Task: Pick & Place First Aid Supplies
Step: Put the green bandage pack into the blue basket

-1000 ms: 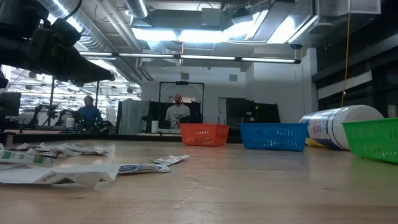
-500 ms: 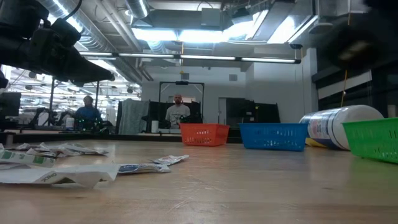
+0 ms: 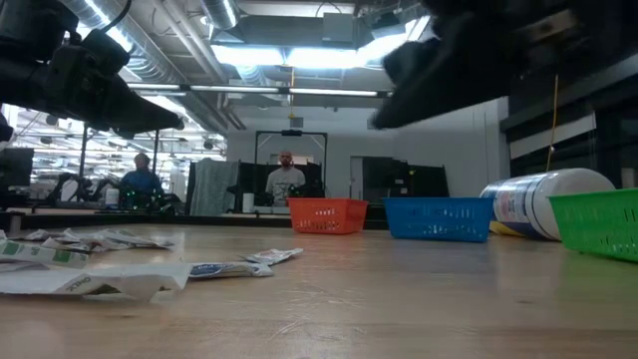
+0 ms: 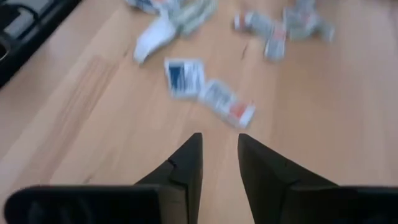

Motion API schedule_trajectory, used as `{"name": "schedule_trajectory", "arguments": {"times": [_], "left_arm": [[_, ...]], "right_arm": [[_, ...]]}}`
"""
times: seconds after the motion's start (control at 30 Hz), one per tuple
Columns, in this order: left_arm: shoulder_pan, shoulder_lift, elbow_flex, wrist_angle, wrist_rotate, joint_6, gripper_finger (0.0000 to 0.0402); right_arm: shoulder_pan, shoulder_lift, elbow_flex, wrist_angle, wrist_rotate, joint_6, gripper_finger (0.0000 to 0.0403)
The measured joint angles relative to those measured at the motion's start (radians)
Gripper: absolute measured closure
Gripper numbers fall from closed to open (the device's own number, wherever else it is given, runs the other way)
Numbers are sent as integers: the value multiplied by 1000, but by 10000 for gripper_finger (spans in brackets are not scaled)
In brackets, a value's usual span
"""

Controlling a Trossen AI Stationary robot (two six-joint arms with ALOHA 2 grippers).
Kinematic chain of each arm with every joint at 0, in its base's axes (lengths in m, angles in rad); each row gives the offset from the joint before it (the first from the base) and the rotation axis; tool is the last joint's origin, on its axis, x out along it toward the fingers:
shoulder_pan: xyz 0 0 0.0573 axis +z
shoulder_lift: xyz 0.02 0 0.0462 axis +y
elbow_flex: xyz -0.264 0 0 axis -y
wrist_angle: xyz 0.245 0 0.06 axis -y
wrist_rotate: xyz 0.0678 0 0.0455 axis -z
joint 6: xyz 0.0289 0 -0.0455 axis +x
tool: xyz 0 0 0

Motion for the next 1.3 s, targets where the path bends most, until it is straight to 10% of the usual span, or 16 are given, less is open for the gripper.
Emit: {"name": "schedule_trajectory", "arguments": {"times": [0.43,1.3], "left_arm": [[0,0,0,0,0,0,309],[0,0,0,0,0,0,310]], "right_arm": [[-40,305,83,524,-93,-376,301],[-137,584,549,232,-403,-711,301]]}}
